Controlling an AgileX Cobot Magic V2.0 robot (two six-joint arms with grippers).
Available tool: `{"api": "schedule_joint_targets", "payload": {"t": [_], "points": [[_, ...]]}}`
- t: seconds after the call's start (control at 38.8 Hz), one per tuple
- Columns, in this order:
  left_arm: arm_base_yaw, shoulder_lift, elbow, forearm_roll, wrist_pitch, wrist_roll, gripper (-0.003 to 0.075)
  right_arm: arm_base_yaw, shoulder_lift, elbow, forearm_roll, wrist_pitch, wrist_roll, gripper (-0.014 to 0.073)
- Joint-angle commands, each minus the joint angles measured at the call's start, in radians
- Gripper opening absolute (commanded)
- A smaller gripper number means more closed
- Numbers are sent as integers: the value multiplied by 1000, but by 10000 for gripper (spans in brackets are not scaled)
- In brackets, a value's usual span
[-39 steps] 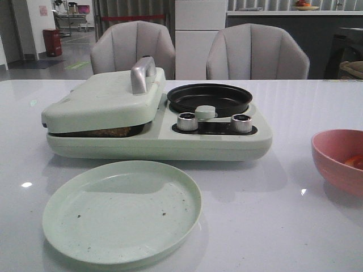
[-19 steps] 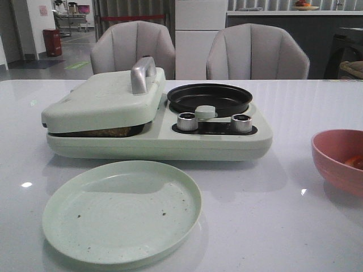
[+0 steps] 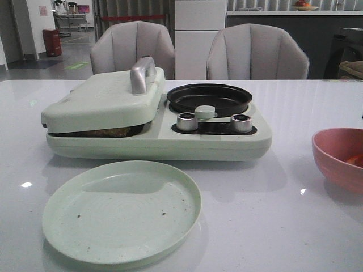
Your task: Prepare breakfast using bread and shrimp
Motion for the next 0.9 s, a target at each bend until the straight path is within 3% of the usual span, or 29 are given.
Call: {"api": "schedule_joint_targets", "payload": {"t": [0.0, 0.08, 0.21, 0.57, 0.7, 0.88], "points": [[-7, -2, -27, -42, -44, 2, 100, 0, -39, -28, -5, -16, -1, 169], [-7, -2, -27, -42, -44, 2, 100, 0, -39, -28, 0, -11, -1, 157], [-7, -2, -27, -42, -44, 2, 100, 0, -39, -28, 2, 6, -1, 31], [-7, -2, -27, -42, -44, 2, 100, 2, -44, -60, 8, 43, 0, 35], [-7, -2, -27, -42, -44, 2, 100, 40, -74, -166, -7, 126, 0, 35], [-7, -2, -27, -42, -44, 2, 100, 207, -96, -460, -148, 210, 2, 35]]}}
